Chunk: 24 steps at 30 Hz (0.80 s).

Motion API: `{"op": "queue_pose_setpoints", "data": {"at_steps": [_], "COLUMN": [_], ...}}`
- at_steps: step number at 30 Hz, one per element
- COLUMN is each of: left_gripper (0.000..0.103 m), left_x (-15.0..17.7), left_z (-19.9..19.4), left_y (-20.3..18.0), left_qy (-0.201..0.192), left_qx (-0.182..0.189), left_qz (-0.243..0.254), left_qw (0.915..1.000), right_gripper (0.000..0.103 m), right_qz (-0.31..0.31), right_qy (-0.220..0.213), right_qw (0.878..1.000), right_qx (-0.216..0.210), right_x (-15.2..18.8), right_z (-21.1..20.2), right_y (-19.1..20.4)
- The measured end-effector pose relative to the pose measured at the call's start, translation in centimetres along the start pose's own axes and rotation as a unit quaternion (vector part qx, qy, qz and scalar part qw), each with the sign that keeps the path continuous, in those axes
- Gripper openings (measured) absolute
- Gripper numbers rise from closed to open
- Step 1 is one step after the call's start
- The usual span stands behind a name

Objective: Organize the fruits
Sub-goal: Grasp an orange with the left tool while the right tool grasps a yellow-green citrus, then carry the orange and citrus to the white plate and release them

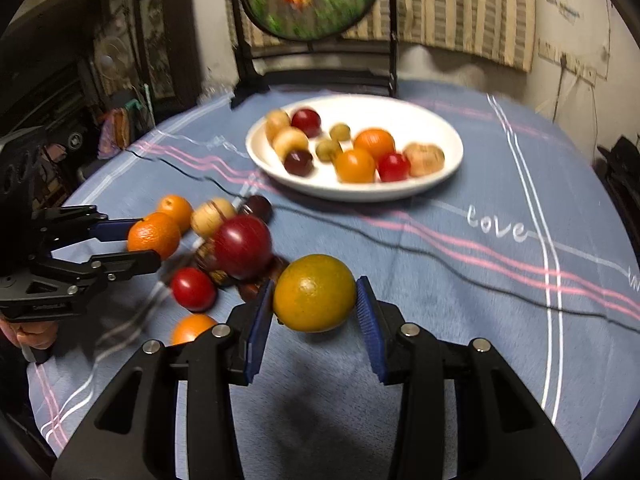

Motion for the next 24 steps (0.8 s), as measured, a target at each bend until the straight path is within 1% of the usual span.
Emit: {"op": "queue_pose_setpoints", "data": {"at_steps": [1,3,5,6,8,10,11,13,15,17,20,22,24], "left_gripper": [0.043,0.043,0.043,0.043,0.043,0.043,0.043,0.043,0.043,0.043,0.043,0.043,0.043], "left_x": [-0.1,-0.8,-2.4,-3.3,-6.0,-8.2,-9.2,-11.3,-13.2,-14.4,-16.0,-16.7,-17.0], "left_z": [-0.3,-0.5,-0.1,0.1,0.9,2.1,2.8,4.6,6.4,7.8,10.6,12.1,14.0], "left_y": [-0.1,-0.3,-0.7,-0.8,-0.9,-0.8,-0.6,-0.3,0.2,0.6,1.4,1.5,1.7], "left_qy": [-0.005,-0.004,0.014,0.014,-0.003,-0.010,-0.010,-0.009,-0.012,-0.010,0.005,0.013,0.031], "left_qx": [0.002,0.033,0.067,0.067,0.043,0.029,0.025,0.017,0.002,-0.007,-0.024,-0.042,-0.061], "left_qz": [-0.001,-0.016,-0.041,-0.039,-0.021,-0.018,-0.023,-0.036,-0.042,-0.050,-0.066,-0.060,-0.057], "left_qw": [1.0000,0.9993,0.9968,0.9969,0.9989,0.9994,0.9994,0.9992,0.9991,0.9987,0.9976,0.9972,0.9961], "right_gripper": [0.042,0.042,0.042,0.042,0.042,0.042,0.042,0.042,0.042,0.042,0.042,0.042,0.042], "right_qz": [-0.007,-0.020,-0.008,0.004,0.043,0.069,0.085,0.105,0.137,0.154,0.166,0.174,0.178], "right_qy": [-0.010,-0.027,-0.036,-0.037,-0.047,-0.059,-0.070,-0.084,-0.100,-0.109,-0.108,-0.097,-0.082], "right_qw": [1.000,0.999,0.999,0.999,0.998,0.996,0.993,0.990,0.985,0.981,0.979,0.979,0.979], "right_qx": [0.001,0.004,0.007,0.007,0.013,0.024,0.036,0.043,0.037,0.037,0.047,0.044,0.047], "right_x": [-0.3,-0.9,-1.7,-2.1,-3.4,-4.5,-5.4,-6.6,-7.8,-9.1,-10.4,-10.8,-11.0], "right_z": [-0.3,-0.5,-0.2,0.1,0.9,1.4,1.8,2.4,3.2,4.1,5.6,7.1,8.6], "right_y": [0.2,0.3,-0.5,-1.1,-3.0,-4.5,-5.7,-7.0,-8.5,-9.8,-11.2,-12.1,-13.0]}}
Point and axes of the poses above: each gripper's, at about its wrist camera, not at the fingertips, and z roughly the way its jaws point, y to its left, x to its underside, the point moved 9 cm from there along z, roughly the way its jaws point, and after that the axes turned 7 degrees about -z, right-handed, at the moved point
